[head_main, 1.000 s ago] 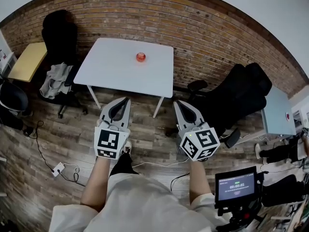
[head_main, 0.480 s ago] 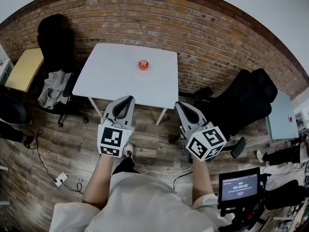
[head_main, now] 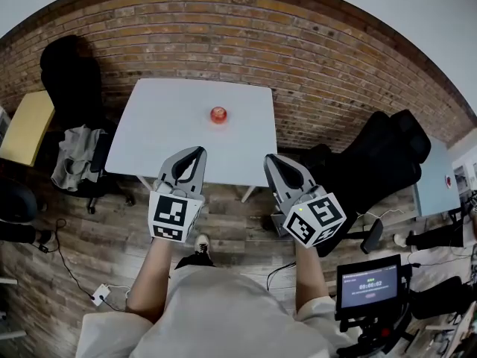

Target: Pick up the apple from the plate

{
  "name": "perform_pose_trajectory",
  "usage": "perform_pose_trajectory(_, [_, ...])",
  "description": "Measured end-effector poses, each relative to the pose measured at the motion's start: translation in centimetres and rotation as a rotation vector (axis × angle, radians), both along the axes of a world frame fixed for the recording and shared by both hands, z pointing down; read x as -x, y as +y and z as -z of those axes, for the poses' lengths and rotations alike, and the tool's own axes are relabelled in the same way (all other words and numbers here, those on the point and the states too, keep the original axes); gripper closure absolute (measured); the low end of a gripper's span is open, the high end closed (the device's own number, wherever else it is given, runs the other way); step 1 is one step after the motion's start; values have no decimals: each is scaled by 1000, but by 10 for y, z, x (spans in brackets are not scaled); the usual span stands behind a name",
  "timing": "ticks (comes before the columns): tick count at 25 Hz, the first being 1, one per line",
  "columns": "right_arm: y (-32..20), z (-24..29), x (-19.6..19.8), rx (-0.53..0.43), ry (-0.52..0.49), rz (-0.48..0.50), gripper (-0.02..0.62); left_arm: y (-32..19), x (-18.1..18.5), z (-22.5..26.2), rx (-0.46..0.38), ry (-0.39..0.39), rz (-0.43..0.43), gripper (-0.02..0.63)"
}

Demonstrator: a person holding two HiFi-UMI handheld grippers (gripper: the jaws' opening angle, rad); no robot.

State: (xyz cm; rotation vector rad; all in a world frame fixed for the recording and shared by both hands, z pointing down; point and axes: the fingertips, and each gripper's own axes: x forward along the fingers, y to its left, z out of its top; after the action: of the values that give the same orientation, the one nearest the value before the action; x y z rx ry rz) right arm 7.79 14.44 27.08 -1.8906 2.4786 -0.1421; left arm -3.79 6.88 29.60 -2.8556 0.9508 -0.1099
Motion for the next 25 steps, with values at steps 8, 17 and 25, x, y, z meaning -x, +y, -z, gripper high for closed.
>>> perform_pose_trajectory(8, [-53, 4, 5, -9, 20, 19, 594, -51, -5, -1, 8, -5, -17, 600])
perform_pose_trajectory(17, [-102, -3, 13, 42, 5, 49, 594, -99, -3, -1, 12, -8, -33, 600])
perform_pose_trajectory(25, [-140, -14, 22, 53, 51, 41, 594, -138, 1, -12, 23, -23, -50, 600])
